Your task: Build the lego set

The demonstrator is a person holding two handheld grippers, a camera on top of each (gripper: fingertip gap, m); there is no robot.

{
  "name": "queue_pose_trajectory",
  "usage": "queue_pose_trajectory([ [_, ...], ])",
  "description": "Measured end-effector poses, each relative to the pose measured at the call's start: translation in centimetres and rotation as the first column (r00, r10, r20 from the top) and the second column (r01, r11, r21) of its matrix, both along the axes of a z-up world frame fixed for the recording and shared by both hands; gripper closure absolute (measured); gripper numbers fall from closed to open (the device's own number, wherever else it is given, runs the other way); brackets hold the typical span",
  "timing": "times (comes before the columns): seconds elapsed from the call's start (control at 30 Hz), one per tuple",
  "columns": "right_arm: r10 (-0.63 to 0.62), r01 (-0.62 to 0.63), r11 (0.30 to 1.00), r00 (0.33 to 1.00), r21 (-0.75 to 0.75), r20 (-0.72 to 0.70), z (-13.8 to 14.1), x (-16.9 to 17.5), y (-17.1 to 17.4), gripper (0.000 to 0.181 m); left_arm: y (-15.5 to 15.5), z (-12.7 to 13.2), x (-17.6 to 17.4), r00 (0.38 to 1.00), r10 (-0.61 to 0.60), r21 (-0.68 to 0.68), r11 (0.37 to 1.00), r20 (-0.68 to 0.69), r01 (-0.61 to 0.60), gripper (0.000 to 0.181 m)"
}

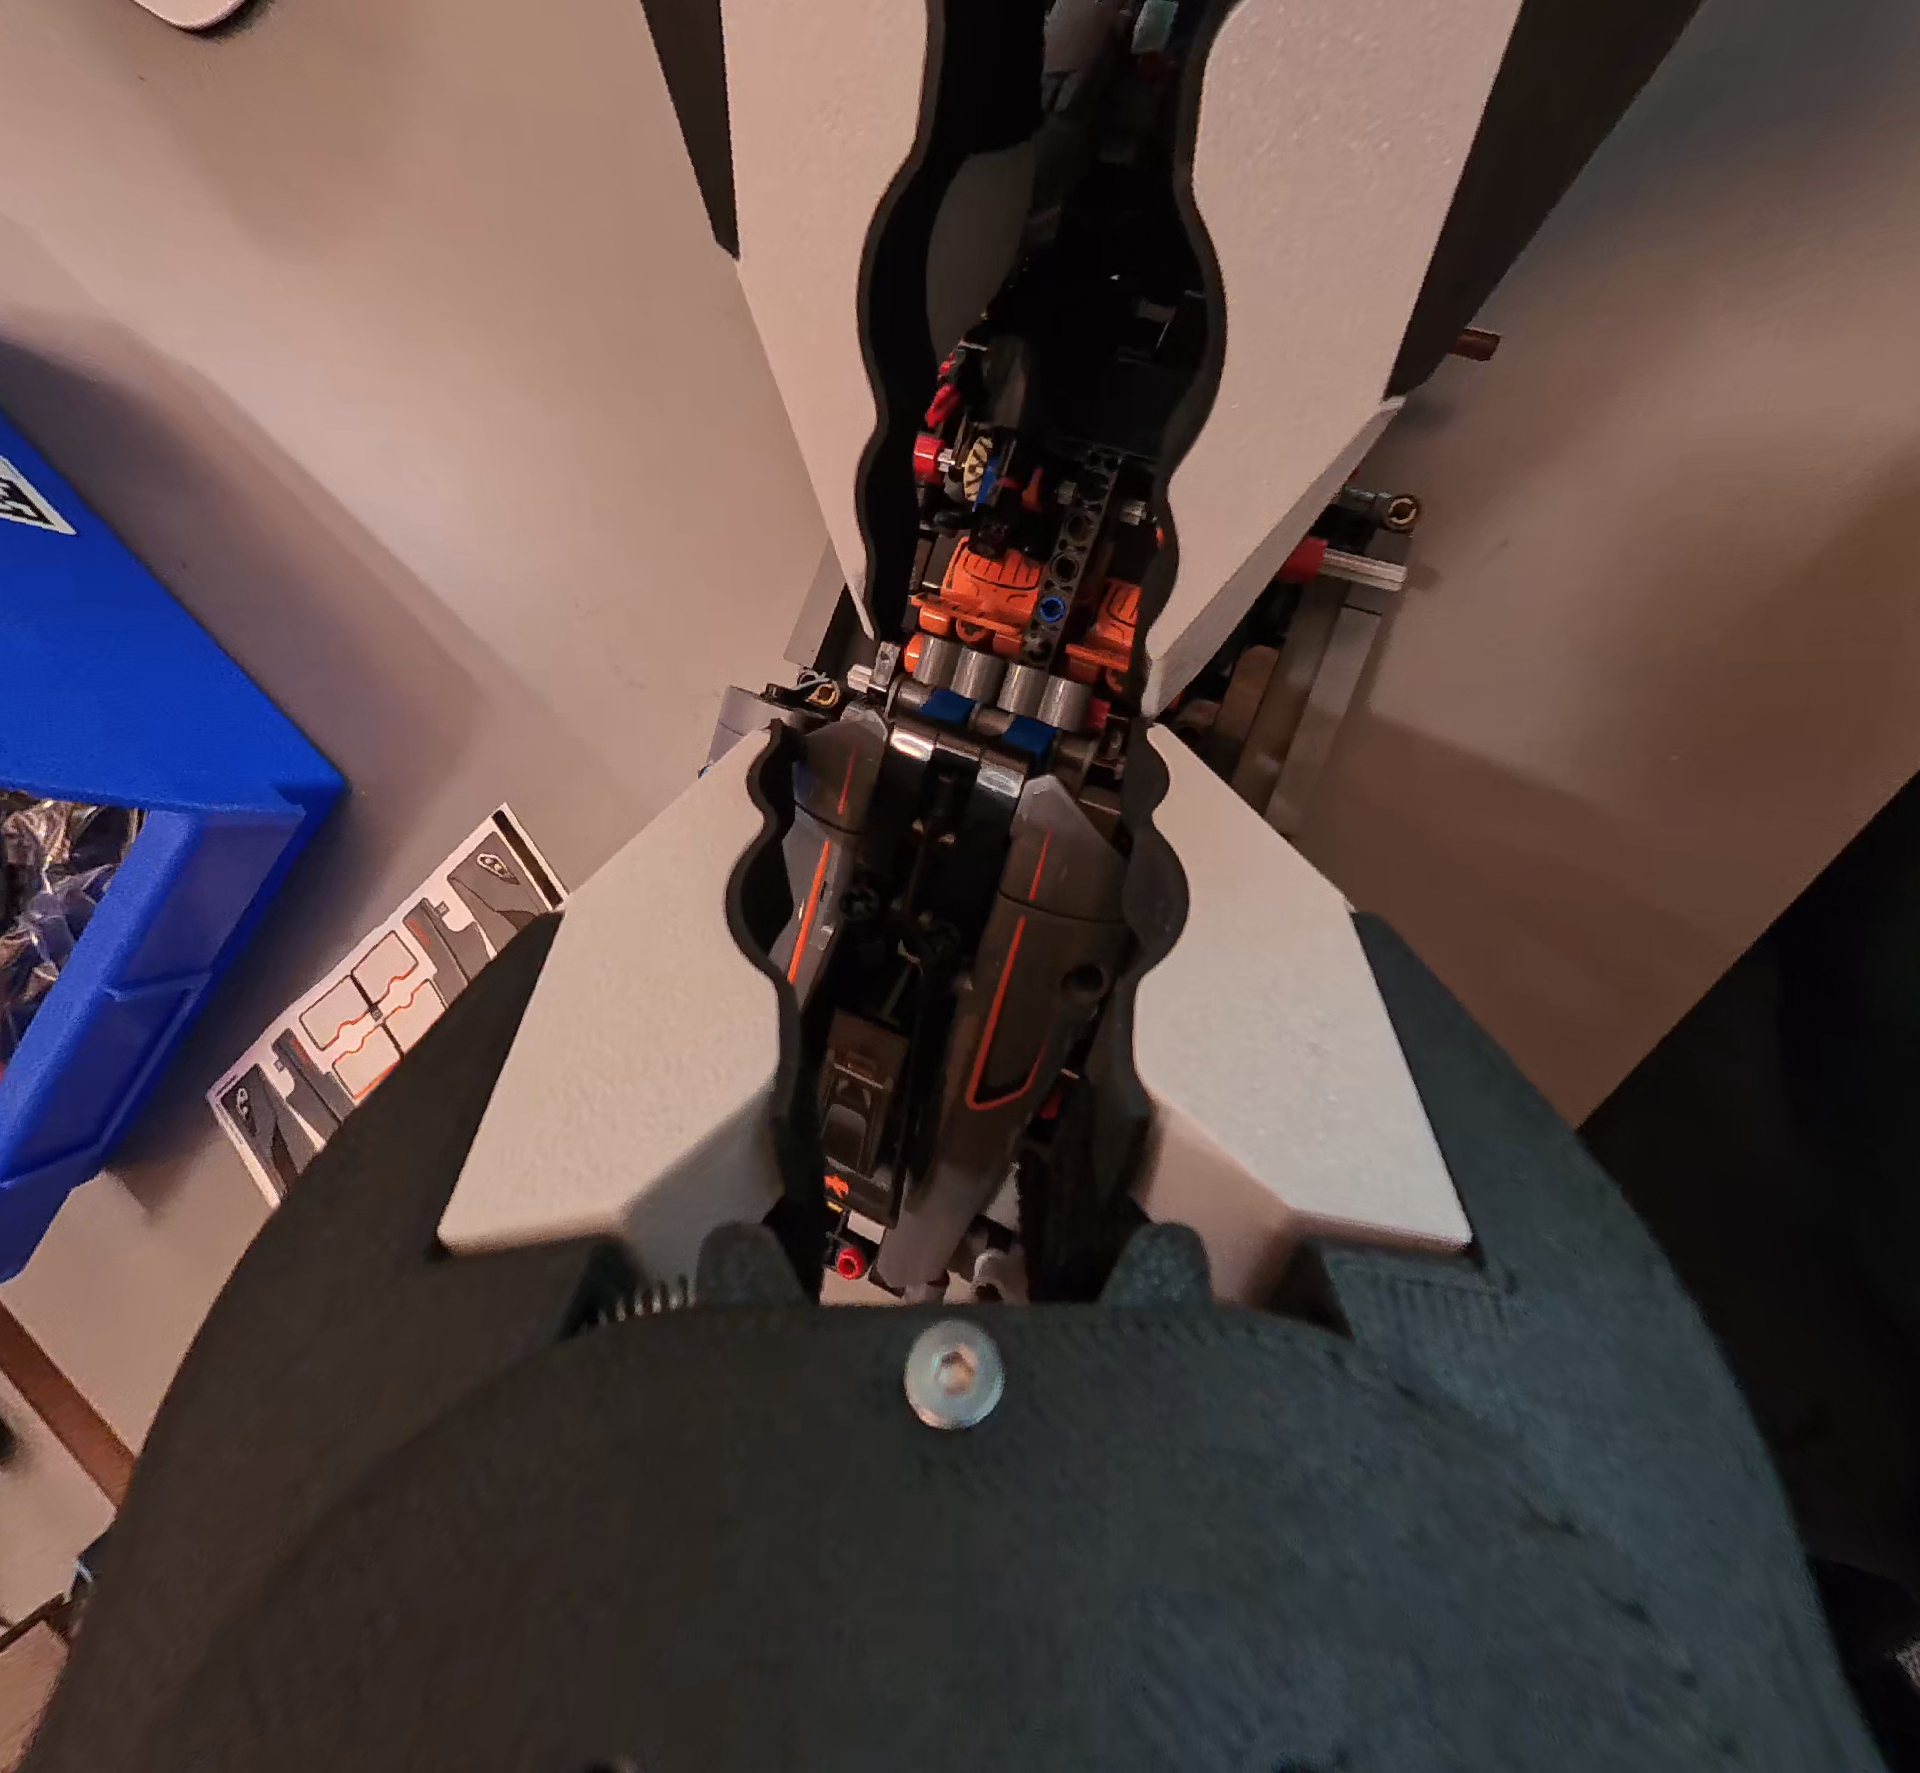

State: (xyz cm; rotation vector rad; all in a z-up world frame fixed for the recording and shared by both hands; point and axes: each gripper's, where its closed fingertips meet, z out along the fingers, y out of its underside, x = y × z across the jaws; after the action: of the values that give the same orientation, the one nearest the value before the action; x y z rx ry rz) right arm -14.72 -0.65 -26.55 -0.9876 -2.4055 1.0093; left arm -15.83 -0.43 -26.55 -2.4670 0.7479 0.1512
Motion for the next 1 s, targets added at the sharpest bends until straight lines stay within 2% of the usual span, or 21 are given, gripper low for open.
queue_pose_trajectory([
  [0.03,0.004,-0.004,1.0,1.0,0.0,-0.004,0.0,0.0,0.0,0.137,0.0,0.0,0.0,1.0,-0.008,-0.003,1.0,-0.002,0.008,0.119],
  [0.23,-0.005,0.005,0.999,1.0,-0.037,0.007,0.0,-0.1,0.0,0.136,0.2,0.1,0.7,0.987,-0.138,-0.018,0.99,-0.081,0.137,0.128],
  [0.47,-0.006,0.006,0.999,1.0,-0.053,-0.007,0.0,-0.2,0.0,0.136,0.1,-0.2,1.1,0.968,-0.24,-0.11,0.967,-0.074,0.232,0.133],
  [0.63,-0.002,0.002,0.998,1.0,-0.055,-0.012,0.0,-0.2,0.0,0.136,0.1,-0.5,1.1,0.969,-0.247,-0.175,0.955,-0.025,0.239,0.132],
  [0.87,0.002,-0.002,0.999,1.0,-0.052,-0.006,0.0,-0.3,0.2,0.137,0.1,-0.6,1.1,0.972,-0.232,-0.191,0.956,-0.025,0.223,0.133],
  [0.9,-0.017,0.017,0.999,1.0,-0.038,-0.011,0.0,-0.5,0.5,0.153,0.2,-0.5,1.3,0.973,-0.228,-0.181,0.958,-0.019,0.221,0.135],
  [0.93,-0.03,0.029,0.999,0.999,-0.016,-0.027,-0.1,-0.8,0.9,0.159,0.1,-0.6,1.4,0.973,-0.23,-0.19,0.956,-0.019,0.223,0.134],
  [1.0,-0.03,0.03,0.999,0.999,-0.022,-0.021,-0.1,-0.7,0.9,0.159,0.1,-0.6,1.4,0.974,-0.228,-0.188,0.957,-0.013,0.221,0.134],
])
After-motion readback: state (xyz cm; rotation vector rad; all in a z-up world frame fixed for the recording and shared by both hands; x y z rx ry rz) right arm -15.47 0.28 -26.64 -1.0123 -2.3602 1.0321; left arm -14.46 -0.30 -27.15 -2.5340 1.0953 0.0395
